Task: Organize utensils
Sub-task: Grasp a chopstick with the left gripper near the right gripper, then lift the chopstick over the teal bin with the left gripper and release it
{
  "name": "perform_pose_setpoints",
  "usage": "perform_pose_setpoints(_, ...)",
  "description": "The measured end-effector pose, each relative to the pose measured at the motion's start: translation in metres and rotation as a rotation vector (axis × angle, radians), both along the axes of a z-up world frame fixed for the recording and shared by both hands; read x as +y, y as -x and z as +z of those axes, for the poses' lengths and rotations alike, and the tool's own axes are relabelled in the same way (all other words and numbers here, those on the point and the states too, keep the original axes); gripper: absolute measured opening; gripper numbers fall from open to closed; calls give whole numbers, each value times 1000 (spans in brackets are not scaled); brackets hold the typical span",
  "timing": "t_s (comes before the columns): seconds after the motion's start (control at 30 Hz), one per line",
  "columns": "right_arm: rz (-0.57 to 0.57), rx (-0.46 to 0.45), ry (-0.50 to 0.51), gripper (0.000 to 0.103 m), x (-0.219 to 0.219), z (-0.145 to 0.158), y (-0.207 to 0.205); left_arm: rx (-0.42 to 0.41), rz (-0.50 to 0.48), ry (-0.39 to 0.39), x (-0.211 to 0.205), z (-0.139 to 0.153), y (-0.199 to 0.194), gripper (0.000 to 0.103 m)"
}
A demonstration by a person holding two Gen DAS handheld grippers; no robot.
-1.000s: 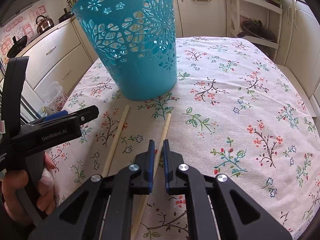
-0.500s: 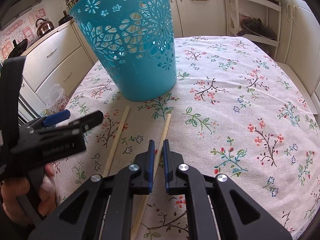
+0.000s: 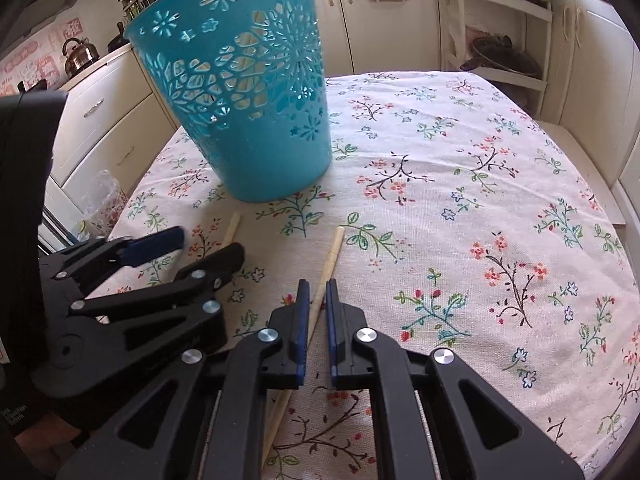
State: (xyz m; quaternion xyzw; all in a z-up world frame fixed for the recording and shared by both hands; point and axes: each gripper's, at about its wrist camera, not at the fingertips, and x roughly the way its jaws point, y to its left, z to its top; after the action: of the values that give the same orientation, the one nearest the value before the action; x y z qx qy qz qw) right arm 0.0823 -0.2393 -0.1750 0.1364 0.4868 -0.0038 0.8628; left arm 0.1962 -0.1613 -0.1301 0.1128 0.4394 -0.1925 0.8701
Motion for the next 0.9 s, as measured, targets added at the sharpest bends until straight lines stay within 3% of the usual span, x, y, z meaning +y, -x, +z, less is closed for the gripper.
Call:
perform_pose_setpoints(0.03, 1, 0, 0, 7, 0, 0, 0, 3, -3, 11, -1, 0, -2, 18)
perform_pose_setpoints(0.07, 5, -1, 1, 7, 0, 0, 0, 11, -4, 22, 0, 0, -3, 7)
perform_pose_setpoints(0.23, 16, -3, 13, 7, 1, 1, -1, 75, 23, 105, 16, 0, -8, 5)
perform_pose_setpoints(0.47, 39, -3, 33, 9, 5, 0, -5, 64, 11, 32, 15, -1, -9, 6)
perform_pose_setpoints(0.53, 43, -6, 37, 9, 6, -1, -5, 69, 1, 49, 16, -1, -10, 5)
perform_pose_setpoints(0.67, 36, -10, 24, 9, 4, -1, -5, 70, 4, 184, 42, 11, -6, 5)
perform_pose_setpoints(0.8, 31, -12, 15, 9, 2, -1, -5, 10, -29, 372, 75, 43, 9, 5)
perform_pose_setpoints(0.9, 31, -13, 16, 9, 3, -1, -5, -49, -50, 463, 90, 76, 13, 5)
